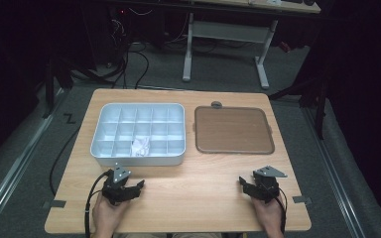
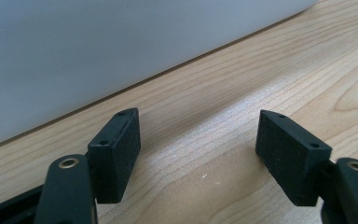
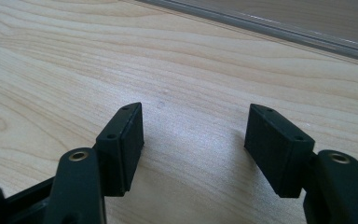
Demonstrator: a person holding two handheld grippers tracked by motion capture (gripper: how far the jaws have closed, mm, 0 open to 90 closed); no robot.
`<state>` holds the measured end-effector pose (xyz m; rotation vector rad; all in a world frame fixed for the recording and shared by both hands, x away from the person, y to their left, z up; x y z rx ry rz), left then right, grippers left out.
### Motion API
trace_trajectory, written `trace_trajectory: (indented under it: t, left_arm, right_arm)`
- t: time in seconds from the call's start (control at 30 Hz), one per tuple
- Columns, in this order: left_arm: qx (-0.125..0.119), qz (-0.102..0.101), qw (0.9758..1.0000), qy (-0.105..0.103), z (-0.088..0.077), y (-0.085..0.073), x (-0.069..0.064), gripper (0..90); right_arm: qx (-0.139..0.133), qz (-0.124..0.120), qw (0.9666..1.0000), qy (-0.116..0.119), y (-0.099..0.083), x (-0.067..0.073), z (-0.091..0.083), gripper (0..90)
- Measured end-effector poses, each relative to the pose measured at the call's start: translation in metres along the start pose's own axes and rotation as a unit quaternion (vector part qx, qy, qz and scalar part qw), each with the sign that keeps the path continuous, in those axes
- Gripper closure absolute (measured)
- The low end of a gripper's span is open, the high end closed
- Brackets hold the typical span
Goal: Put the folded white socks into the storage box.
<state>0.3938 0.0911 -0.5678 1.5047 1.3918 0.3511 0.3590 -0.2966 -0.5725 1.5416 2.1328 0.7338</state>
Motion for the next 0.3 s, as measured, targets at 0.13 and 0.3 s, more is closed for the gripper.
trace_trajectory:
  t: [0.13,0.3]
  left_arm:
    - [0.0,0.001,1.0,0.002,-0.0001,-0.0002,0.0,31.0]
    - [0.0,0.0,1.0,0.001,-0.0001,-0.0002,0.0,30.9]
  right_arm:
    - [0.001,0.001,1.0,0.002,0.0,0.0002,0.0001,37.0]
    - [0.001,-0.001,1.0,0.002,0.0001,0.0003,0.0002,36.3]
Point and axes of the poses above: each handheld gripper's, and its own axes: z roughly forward along the jaws, y roughly out of its top, x roughly to its left, the point moved 6 cm from there along z, roughly forward along the jaws, and after that the axes turned 8 degrees about x, right-handed, at the moved point
